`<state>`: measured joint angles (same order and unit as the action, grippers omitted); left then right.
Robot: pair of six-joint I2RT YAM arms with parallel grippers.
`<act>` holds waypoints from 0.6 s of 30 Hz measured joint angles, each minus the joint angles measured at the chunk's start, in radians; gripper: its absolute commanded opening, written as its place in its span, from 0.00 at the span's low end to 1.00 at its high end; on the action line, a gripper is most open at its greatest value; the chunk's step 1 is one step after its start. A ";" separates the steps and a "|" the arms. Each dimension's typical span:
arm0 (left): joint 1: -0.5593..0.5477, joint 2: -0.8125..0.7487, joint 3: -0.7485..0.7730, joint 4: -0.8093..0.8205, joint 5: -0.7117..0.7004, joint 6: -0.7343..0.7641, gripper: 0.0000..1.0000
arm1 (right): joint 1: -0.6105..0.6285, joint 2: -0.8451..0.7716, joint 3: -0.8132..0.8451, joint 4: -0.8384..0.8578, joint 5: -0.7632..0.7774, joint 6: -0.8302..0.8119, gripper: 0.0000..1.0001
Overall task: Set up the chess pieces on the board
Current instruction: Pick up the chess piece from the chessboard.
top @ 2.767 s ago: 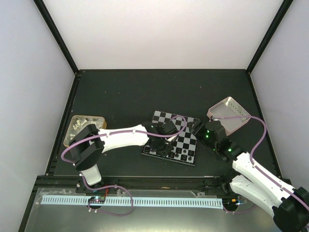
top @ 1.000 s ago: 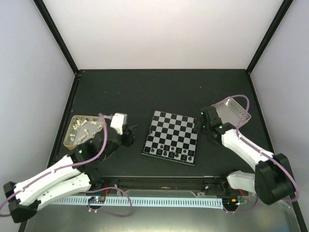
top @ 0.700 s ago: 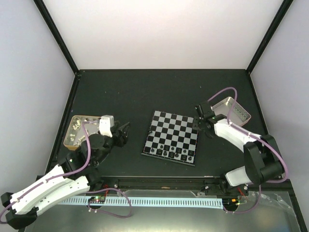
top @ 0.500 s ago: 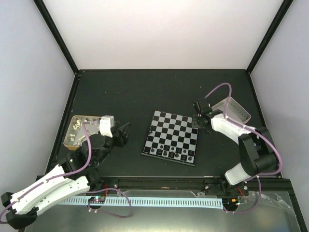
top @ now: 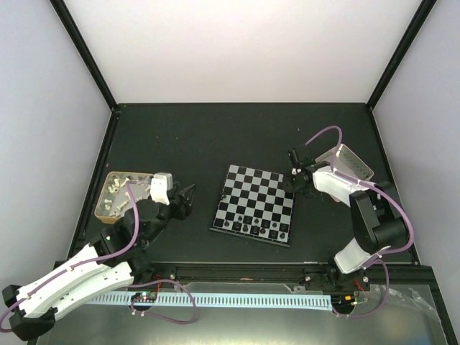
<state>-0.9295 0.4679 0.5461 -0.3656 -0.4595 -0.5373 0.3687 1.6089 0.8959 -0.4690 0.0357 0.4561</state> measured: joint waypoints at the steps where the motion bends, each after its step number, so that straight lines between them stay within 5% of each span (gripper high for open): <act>1: 0.000 0.000 0.000 0.000 0.000 -0.001 0.62 | 0.000 -0.005 -0.004 0.001 -0.014 0.003 0.36; 18: 0.000 0.030 -0.001 0.001 0.015 -0.002 0.63 | 0.002 0.026 0.022 -0.004 0.030 0.074 0.40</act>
<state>-0.9295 0.4976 0.5453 -0.3649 -0.4446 -0.5392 0.3706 1.6344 0.9180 -0.4728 0.0658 0.5304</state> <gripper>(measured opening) 0.623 0.400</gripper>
